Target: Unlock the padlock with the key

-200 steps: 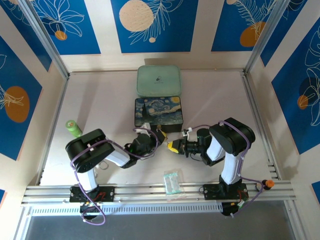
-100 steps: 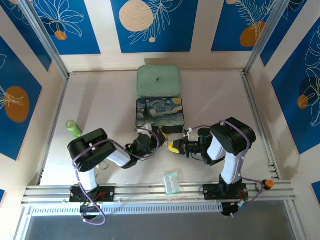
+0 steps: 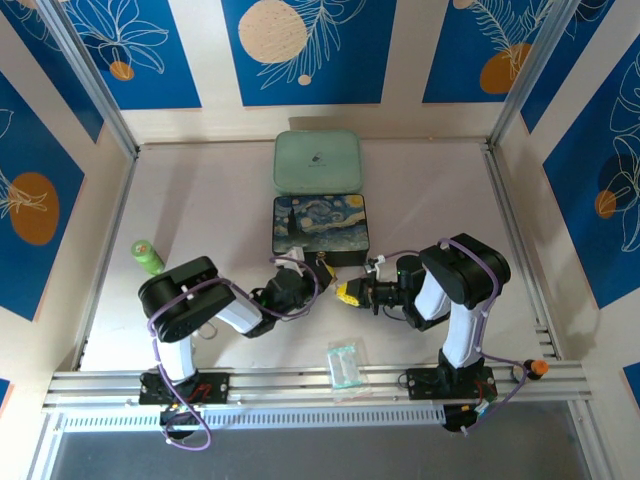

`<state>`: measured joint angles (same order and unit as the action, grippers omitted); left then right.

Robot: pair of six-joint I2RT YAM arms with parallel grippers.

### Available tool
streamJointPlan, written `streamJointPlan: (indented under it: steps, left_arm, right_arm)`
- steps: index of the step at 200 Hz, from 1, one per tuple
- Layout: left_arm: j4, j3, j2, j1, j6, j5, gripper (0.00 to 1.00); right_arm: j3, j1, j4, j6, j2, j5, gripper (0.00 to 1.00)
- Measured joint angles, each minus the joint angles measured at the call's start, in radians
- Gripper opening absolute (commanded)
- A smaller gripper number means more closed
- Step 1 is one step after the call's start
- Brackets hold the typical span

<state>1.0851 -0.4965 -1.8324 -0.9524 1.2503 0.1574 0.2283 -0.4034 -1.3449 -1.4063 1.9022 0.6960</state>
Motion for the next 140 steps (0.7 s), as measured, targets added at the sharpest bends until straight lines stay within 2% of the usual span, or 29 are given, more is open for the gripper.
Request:
streamJointPlan:
  steps: [53,140]
  left_arm:
    - [-0.009,-0.008,0.000,0.000,0.000,0.001,0.00]
    - [-0.023,-0.011,0.000,-0.021,0.008,0.001,0.00]
  right_arm:
    - [0.000,0.002,0.003,0.004,-0.003,-0.009,0.00]
    - [0.000,-0.003,0.105,0.016,-0.068,-0.061,0.00]
